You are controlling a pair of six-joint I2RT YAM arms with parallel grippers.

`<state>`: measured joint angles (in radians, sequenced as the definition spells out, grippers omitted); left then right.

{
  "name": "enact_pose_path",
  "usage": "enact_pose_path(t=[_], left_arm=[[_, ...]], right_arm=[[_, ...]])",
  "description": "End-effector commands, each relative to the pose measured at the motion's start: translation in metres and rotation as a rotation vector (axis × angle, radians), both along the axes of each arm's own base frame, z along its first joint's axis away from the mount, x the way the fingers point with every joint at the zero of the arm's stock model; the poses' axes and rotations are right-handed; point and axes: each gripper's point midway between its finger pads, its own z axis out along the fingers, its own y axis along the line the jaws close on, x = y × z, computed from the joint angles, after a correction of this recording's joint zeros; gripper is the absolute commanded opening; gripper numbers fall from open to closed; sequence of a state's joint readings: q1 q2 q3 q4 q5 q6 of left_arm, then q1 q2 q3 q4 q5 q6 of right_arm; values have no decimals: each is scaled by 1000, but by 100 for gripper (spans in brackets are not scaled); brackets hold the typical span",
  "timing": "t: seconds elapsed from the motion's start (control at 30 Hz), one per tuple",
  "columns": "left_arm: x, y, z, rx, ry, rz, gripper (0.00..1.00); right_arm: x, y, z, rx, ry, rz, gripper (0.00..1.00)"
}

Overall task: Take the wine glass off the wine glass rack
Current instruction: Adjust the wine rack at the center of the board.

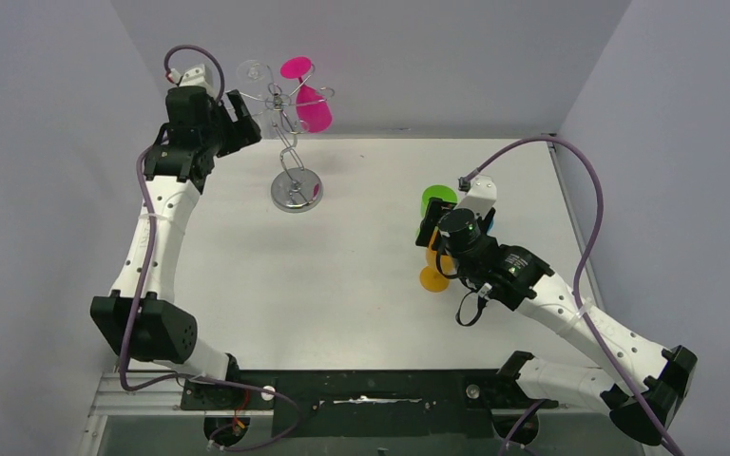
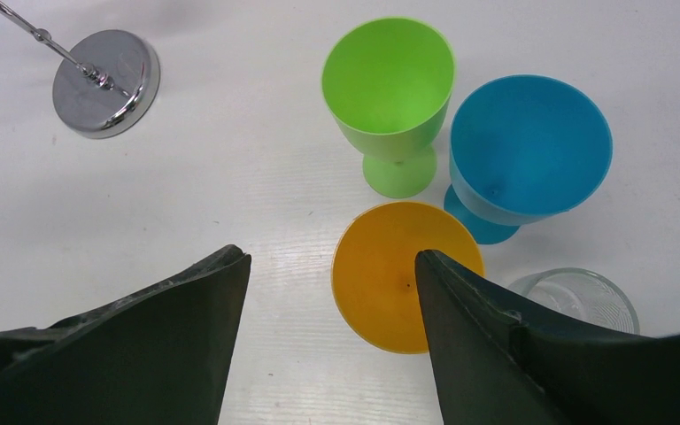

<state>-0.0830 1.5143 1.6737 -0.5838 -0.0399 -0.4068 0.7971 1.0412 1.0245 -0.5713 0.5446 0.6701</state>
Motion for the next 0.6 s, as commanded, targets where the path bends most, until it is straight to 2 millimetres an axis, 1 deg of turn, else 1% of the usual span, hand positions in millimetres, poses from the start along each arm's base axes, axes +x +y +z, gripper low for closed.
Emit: enact_pose_path(t=[0.0,0.13,0.23,0.33,0.4,0.57], left_arm=[[7,-1,21,18,-44,-29,76],[15,-2,12,19,-23,-31,69],[17,-1,9,33,-12,-33,59],[13,5,6,71,0,-17,49],[9,8,8,120,-9,-39,49],[-3,8,17,233,-51,-131,49]], right_arm=[[5,-4,11,29,-36,-30,70],[5,-3,9,19,-32,-28,70],[5,-4,6,12,-26,-28,70],[5,-4,4,9,-20,-31,70],[5,-4,3,7,-19,-32,70],[7,-4,1,-4,-18,-32,71]])
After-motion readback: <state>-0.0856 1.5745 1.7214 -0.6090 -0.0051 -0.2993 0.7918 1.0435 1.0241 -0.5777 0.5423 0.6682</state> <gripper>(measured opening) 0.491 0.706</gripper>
